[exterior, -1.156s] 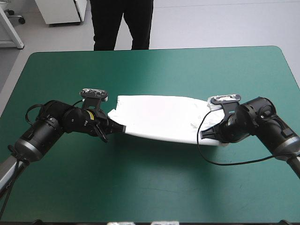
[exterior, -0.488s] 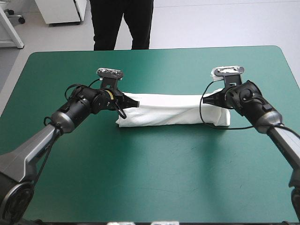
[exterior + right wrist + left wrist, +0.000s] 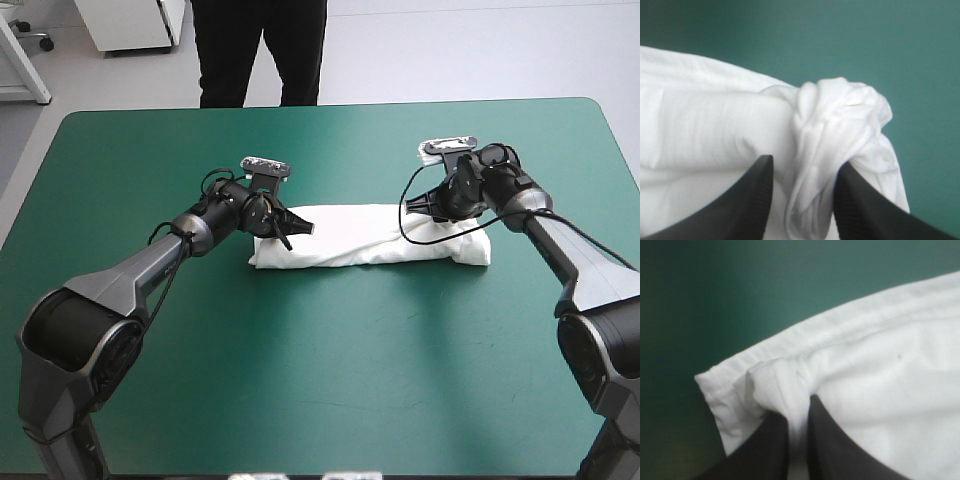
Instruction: Fold the cloth
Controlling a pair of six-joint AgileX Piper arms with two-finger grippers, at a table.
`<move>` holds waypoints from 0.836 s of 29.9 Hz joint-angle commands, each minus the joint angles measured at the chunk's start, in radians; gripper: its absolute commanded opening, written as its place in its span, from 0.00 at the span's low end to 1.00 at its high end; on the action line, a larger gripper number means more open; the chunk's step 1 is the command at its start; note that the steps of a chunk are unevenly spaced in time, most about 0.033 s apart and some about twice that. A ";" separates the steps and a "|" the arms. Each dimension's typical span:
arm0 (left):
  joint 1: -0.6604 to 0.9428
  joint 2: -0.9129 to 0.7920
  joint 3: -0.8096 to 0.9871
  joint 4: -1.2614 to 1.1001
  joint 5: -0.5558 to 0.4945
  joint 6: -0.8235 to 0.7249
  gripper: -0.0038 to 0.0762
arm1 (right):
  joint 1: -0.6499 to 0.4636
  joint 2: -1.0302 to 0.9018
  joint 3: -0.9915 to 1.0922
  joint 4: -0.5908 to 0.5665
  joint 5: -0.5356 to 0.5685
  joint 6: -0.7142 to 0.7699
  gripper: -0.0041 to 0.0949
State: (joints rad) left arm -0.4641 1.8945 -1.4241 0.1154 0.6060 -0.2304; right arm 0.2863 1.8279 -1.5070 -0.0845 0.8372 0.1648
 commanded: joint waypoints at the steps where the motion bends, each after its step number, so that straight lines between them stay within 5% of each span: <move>1: -0.002 -0.043 -0.054 0.020 0.006 -0.002 0.29 | -0.008 -0.051 -0.054 0.004 0.053 -0.039 0.58; 5: -0.002 -0.045 -0.128 0.037 0.099 0.045 0.47 | -0.008 -0.106 -0.067 -0.003 0.084 -0.039 0.64; 8: -0.002 -0.045 -0.224 0.153 0.269 0.043 0.56 | -0.008 -0.178 -0.069 -0.032 0.096 -0.039 0.64; 12: -0.002 -0.075 -0.346 0.259 0.462 0.043 0.57 | -0.008 -0.289 -0.069 -0.172 0.129 0.000 0.64; 18: -0.003 -0.199 -0.402 0.150 0.563 0.083 0.56 | -0.045 -0.397 -0.069 -0.322 0.192 0.078 0.64; 21: -0.003 -0.266 -0.402 0.032 0.573 0.161 0.45 | -0.147 -0.403 -0.069 -0.290 0.224 0.079 0.64; 25: -0.003 -0.318 -0.402 -0.209 0.542 0.325 0.06 | -0.325 -0.399 -0.064 -0.056 0.186 -0.016 0.64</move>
State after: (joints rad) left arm -0.4641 1.6488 -1.7947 0.0652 1.2034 -0.0153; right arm 0.0701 1.4616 -1.5444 -0.2724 1.0881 0.2218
